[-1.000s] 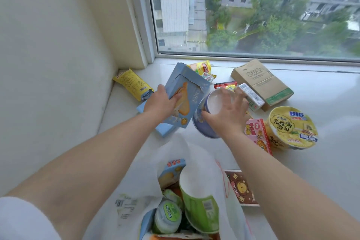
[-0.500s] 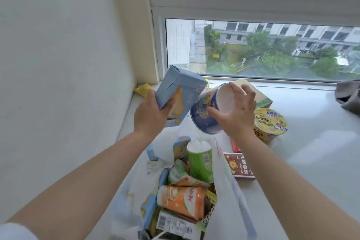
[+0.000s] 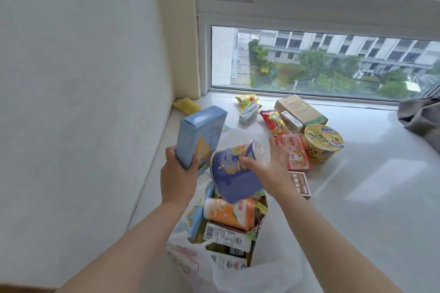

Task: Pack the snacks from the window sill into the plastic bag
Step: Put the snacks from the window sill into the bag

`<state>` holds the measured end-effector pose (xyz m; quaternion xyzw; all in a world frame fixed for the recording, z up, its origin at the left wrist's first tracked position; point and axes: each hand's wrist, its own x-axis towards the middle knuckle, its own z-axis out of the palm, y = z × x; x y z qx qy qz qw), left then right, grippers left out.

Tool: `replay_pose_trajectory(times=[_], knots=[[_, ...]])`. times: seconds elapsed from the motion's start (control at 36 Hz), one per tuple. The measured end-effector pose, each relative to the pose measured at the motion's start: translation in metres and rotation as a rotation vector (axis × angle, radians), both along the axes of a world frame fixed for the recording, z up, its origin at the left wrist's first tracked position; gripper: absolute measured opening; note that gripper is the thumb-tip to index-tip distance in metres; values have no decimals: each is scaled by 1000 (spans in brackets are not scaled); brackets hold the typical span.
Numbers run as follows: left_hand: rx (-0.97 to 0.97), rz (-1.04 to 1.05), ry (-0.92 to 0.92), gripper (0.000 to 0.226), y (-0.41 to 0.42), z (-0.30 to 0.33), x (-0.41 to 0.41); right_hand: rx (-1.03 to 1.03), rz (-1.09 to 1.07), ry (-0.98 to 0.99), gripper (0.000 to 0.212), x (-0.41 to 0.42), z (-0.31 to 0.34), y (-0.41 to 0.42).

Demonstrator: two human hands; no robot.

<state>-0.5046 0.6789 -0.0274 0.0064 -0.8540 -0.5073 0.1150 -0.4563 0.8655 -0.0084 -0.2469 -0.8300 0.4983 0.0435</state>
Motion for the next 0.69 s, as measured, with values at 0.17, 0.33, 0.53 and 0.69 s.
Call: replay_pose_trajectory(times=[0.17,0.33,0.53,0.69], knots=[[6,-70,-58,34,-2,-20,23,65,-34,-138,114,19,-13,-1],[17,-103,-71,34,1,-31,32,-133,-150,-233,106,23,-18,18],[-28,-187,-92,31,4,-44,39,-398,-254,-313,63,33,-16,34],[-41,-255,-78,31,9,-54,41,31,-228,-299,106,42,-5,46]])
